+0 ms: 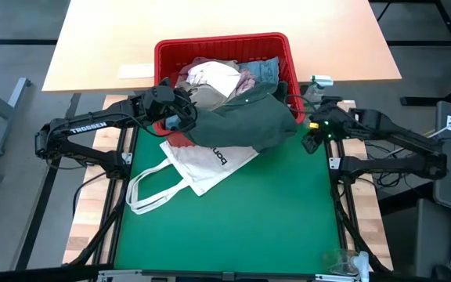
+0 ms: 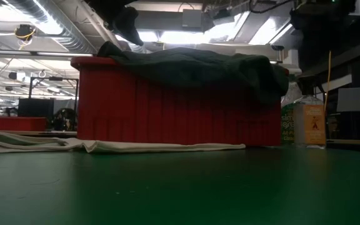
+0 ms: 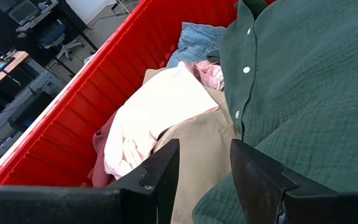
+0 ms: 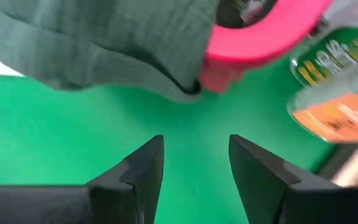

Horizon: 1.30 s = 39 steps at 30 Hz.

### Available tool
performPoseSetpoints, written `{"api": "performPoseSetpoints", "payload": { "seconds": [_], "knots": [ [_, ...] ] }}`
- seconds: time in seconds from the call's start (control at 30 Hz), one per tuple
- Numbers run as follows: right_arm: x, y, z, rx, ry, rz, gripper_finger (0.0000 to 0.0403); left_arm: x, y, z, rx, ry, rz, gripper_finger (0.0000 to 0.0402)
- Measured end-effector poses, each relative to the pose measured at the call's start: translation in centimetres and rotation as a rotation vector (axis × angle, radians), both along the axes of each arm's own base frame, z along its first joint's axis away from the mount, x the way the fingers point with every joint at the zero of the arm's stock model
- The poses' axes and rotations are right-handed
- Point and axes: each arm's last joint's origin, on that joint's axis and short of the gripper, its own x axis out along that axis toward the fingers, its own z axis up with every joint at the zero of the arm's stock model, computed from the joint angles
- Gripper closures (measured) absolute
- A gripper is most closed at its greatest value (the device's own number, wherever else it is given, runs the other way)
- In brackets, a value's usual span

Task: Fold laundry
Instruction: Fold the green shirt

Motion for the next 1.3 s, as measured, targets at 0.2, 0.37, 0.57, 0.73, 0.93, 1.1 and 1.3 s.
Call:
{"api": "performPoseSetpoints", "payload": {
  "seconds": [0.2,0.37,0.57,0.73,0.93,1.1,1.3],
  "knots": [
    [0.6,-0.4,-2.6,-0.075,-0.077,-0.032,0.0221,0.0,0.0,0.0,0.0,0.0,0.0,0.0264],
    [1.6,-0.9,-3.7,-0.13,-0.091,-0.063,0.0221,0.0,0.0,0.0,0.0,0.0,0.0,0.0264],
    [2.1,-1.1,-3.5,-0.157,-0.124,-0.075,0.0221,0.0,0.0,0.0,0.0,0.0,0.0,0.0264],
    [2.1,-1.1,-3.4,-0.17,-0.13,-0.084,0.0221,0.0,0.0,0.0,0.0,0.0,0.0,0.0264],
    [2.3,-1.1,-3.5,-0.143,-0.143,-0.079,0.0221,0.0,0.0,0.0,0.0,0.0,0.0,0.0264],
    [2.7,-1.2,-3.7,-0.105,-0.15,-0.095,0.0221,0.0,0.0,0.0,0.0,0.0,0.0,0.0264],
    [3.7,-1.4,-4.4,-0.049,-0.131,-0.061,0.0247,0.0,0.0,0.0,0.0,0.0,0.0,0.0264]
  ]
}}
